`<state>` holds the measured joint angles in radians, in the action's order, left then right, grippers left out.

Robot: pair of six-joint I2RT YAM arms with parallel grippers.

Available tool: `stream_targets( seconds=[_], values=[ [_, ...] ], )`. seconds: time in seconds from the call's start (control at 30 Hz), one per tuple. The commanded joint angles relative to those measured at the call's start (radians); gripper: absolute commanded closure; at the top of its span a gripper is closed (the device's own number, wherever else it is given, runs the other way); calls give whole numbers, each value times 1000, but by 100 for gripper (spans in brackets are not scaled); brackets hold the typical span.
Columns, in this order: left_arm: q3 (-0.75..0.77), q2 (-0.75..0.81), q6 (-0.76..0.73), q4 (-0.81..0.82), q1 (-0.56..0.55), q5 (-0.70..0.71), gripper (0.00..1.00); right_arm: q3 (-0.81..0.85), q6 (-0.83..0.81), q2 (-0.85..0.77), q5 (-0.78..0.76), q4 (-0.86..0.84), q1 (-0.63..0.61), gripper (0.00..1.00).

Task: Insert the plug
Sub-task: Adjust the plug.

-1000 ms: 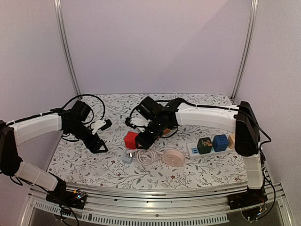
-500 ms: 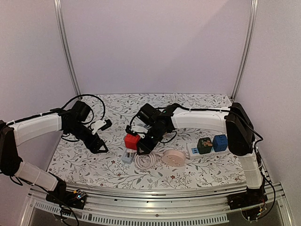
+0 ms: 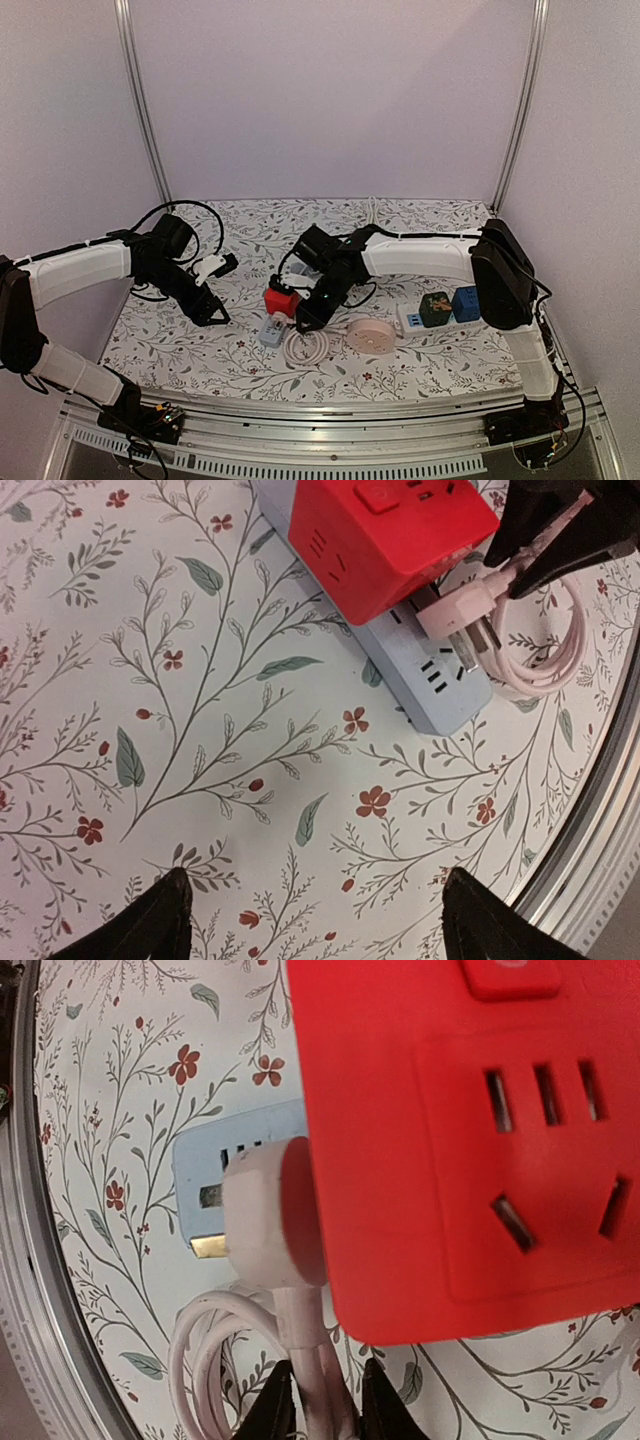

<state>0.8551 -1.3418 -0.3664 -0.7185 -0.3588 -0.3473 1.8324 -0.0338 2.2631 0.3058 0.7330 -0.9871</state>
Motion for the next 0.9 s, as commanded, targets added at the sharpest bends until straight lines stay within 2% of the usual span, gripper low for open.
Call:
stream_targets(
  seconds=[0.0, 0.07, 0.13, 0.27, 0.33, 0.47, 0.57, 0.67, 0.77, 0.87],
  values=[
    [-1, 7, -11, -6, 12, 1, 16, -27, -17, 5, 56, -9, 4, 91],
    [16, 10, -15, -19, 15, 6, 16, -51, -23, -26, 55, -31, 4, 100],
    [50, 25, -22, -46, 20, 5, 17, -87, -27, -81, 14, -63, -1, 100],
    [157, 37, -46, -158, 26, 12, 21, -189, -106, -195, -240, -140, -61, 100],
    [244, 34, -51, -250, 28, 23, 22, -268, -152, -257, -363, -240, -88, 100],
    [395, 89, -46, -399, 32, -13, 21, -422, -246, -397, -416, -468, -98, 100],
    [479, 134, -6, -440, 33, -94, 19, -470, -367, -468, -426, -581, -106, 100],
    [468, 186, 92, -335, 32, -221, 17, -482, -457, -493, -417, -653, -107, 100],
    [353, 214, 299, -48, 23, -393, 15, -499, -543, -506, -404, -718, -107, 100],
    [227, 211, 342, 165, -46, -462, 12, -508, -588, -509, -380, -763, -104, 100]
  ],
)
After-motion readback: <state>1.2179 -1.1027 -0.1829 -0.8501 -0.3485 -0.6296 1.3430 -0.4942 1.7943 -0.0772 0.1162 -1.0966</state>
